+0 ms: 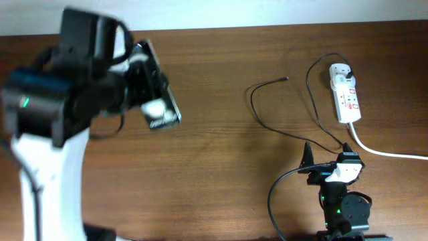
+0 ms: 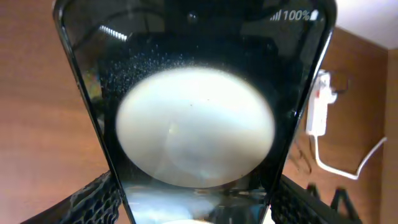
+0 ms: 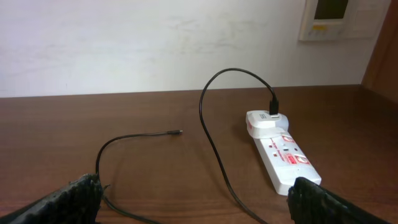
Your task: Plug charger to phone and switch on socket
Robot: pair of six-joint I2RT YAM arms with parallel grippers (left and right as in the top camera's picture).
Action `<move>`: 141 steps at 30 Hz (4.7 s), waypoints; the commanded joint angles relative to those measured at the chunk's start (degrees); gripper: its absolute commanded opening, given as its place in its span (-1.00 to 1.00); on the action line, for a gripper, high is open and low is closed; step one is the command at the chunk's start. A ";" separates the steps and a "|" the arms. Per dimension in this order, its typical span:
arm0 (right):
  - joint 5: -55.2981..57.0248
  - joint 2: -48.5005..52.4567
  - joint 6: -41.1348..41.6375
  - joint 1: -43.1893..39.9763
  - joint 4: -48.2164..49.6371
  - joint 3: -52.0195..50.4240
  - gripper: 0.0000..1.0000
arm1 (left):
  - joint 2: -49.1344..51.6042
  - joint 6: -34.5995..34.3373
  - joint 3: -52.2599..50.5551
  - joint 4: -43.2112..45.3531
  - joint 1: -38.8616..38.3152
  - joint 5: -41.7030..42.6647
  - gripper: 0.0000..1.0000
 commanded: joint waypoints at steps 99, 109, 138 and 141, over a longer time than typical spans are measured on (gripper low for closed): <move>3.41 53.31 31.21 51.12 -22.16 50.51 0.97 | 0.57 -14.23 -69.35 50.66 8.76 68.08 0.38; 13.00 67.73 35.65 54.31 -9.46 50.49 0.86 | 0.57 -14.16 -69.35 50.66 8.76 65.51 0.38; 13.11 73.29 35.69 54.31 -4.11 50.49 -0.74 | 0.57 -14.16 -69.35 50.66 8.76 63.52 0.42; 11.58 73.29 35.69 54.34 -4.09 50.49 -0.80 | 0.57 -14.16 -69.35 50.66 8.76 63.54 0.54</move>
